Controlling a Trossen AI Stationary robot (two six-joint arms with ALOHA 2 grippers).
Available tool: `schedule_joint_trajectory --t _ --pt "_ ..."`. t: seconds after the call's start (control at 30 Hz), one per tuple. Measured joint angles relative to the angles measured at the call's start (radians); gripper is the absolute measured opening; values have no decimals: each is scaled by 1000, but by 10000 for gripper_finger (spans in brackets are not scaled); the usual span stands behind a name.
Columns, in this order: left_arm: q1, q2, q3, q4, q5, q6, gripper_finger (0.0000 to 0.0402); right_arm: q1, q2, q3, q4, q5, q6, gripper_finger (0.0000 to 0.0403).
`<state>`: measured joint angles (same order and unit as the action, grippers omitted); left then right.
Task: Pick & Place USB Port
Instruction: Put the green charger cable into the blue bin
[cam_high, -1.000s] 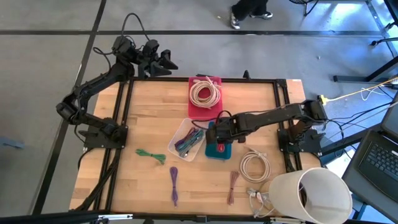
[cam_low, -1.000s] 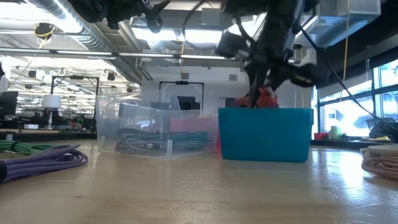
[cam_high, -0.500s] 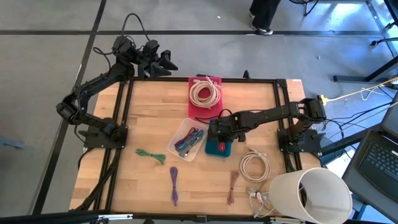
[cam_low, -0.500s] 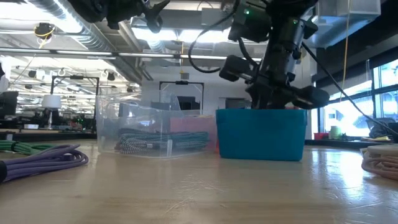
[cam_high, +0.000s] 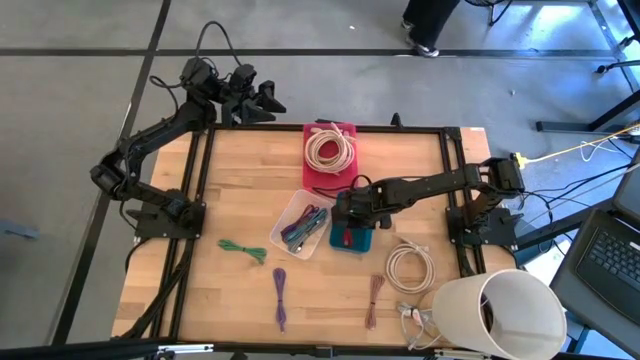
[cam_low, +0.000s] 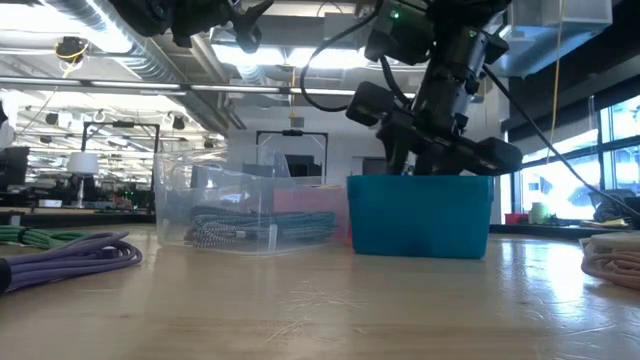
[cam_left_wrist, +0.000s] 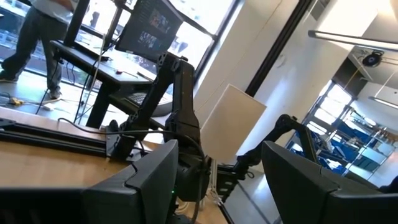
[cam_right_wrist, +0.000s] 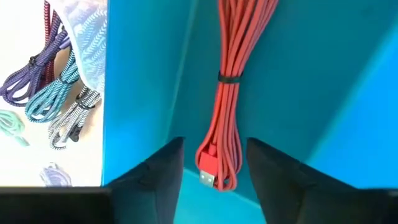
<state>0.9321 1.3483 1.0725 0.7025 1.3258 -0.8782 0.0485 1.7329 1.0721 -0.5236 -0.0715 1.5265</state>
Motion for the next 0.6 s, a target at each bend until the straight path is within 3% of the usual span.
schedule_joint_trajectory --t 0.17,0.3,0.43,0.6 --pt "6 -5 -1 -1 21 -26 225 -1 0 36 -49 75 -13 194" --pt "12 -46 -1 -68 45 -10 225 13 -1 157 -218 251 -79 180" --pt "18 -114 -1 -293 91 76 225 33 -2 322 -469 452 -157 161" --pt "-17 -231 -1 -739 119 297 225 44 -3 515 -805 586 -233 139"
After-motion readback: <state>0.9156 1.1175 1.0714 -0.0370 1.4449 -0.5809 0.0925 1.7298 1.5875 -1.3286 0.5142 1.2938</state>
